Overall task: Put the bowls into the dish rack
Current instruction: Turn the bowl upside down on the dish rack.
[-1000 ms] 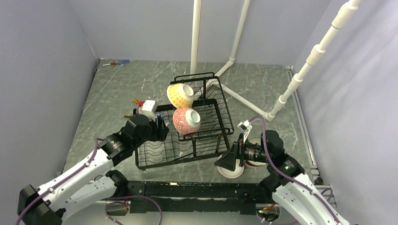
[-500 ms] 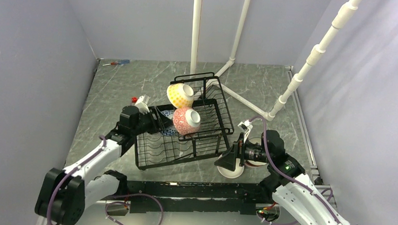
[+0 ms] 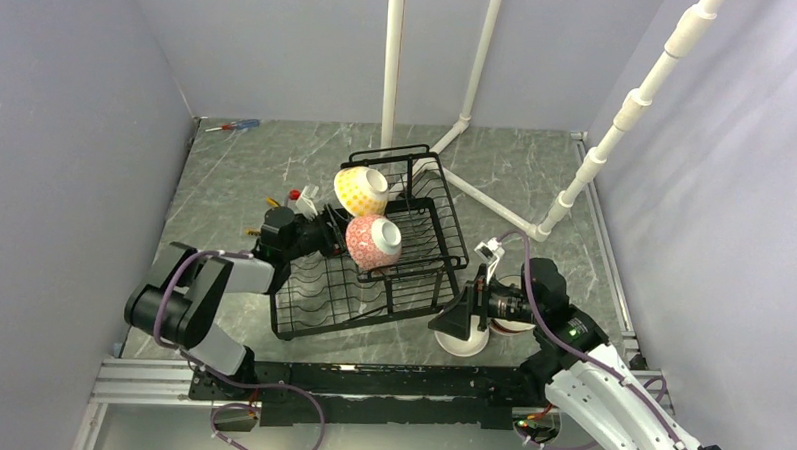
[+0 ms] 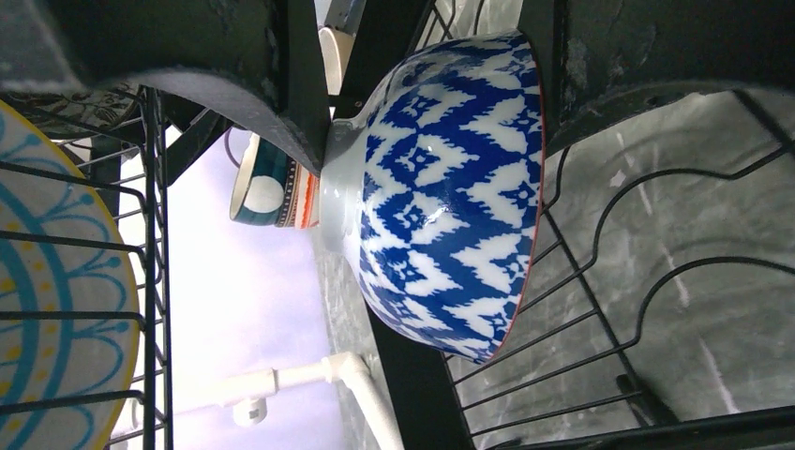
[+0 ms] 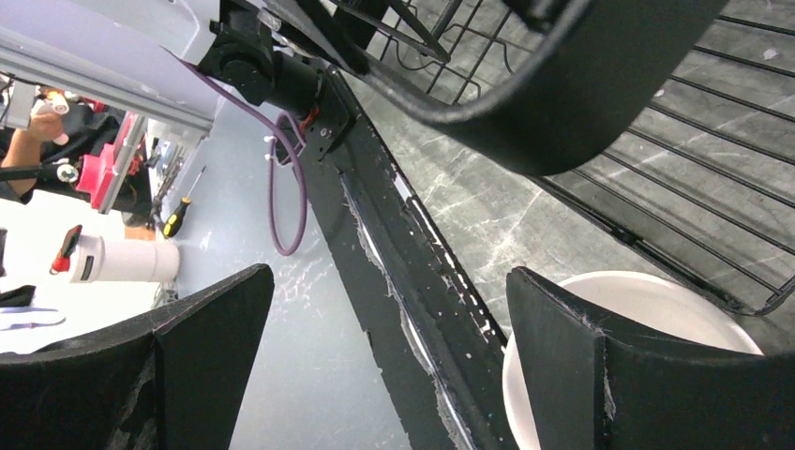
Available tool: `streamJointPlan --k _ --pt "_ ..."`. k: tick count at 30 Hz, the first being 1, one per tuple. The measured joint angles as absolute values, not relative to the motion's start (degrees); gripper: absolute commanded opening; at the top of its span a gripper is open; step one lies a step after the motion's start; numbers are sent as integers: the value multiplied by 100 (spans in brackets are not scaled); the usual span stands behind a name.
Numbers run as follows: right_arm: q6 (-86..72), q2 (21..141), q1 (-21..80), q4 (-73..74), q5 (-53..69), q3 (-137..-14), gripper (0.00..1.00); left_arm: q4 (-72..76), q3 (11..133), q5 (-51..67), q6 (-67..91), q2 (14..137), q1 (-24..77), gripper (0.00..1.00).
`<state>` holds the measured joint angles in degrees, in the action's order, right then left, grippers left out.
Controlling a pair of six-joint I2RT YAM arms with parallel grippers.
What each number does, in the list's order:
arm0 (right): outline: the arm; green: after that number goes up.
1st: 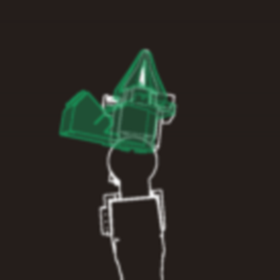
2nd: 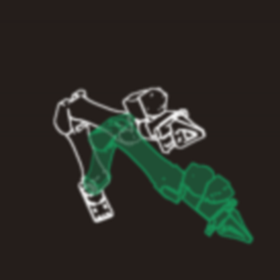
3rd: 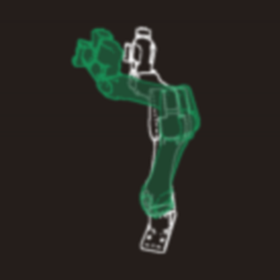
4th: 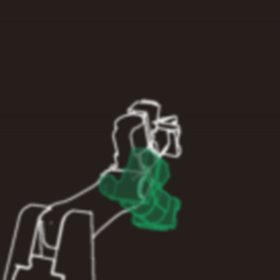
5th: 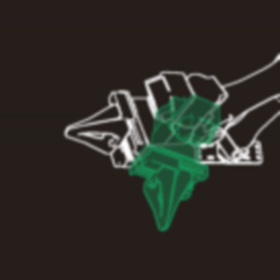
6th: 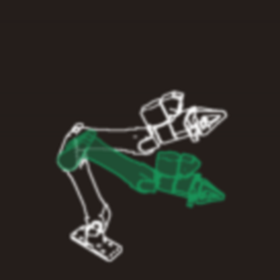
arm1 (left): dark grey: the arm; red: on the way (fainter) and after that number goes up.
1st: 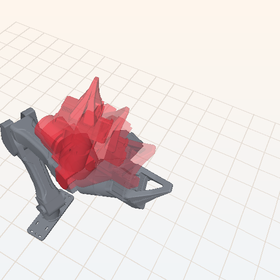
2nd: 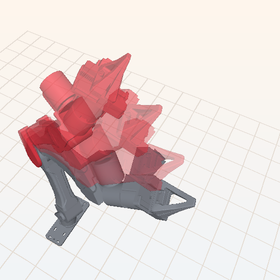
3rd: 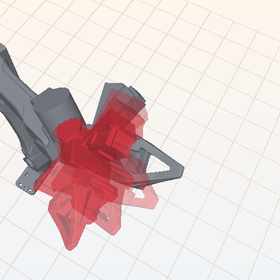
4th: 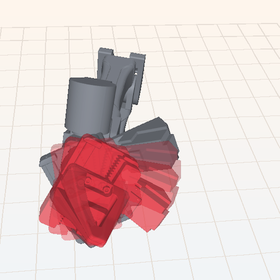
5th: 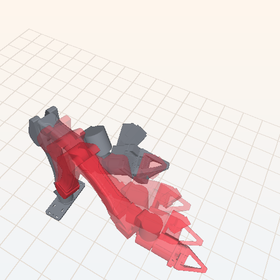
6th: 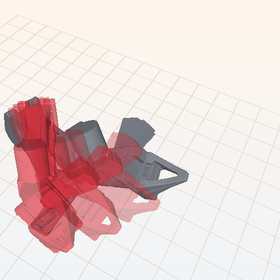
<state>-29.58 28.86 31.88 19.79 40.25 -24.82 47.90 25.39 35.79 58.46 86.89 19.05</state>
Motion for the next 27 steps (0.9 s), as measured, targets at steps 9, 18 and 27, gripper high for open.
streamJointPlan --k 9,18,27 --pt "-2954 2886 3188 1951 3938 -2482 100 5131 3074 3500 6095 9290 2526 3" --pt "-2947 2882 3188 1966 3920 -2486 100 5988 3317 3133 6810 10377 2849 2" --pt "-2851 2853 3188 2032 3881 -2637 100 6595 3583 3009 7432 11240 2963 3"
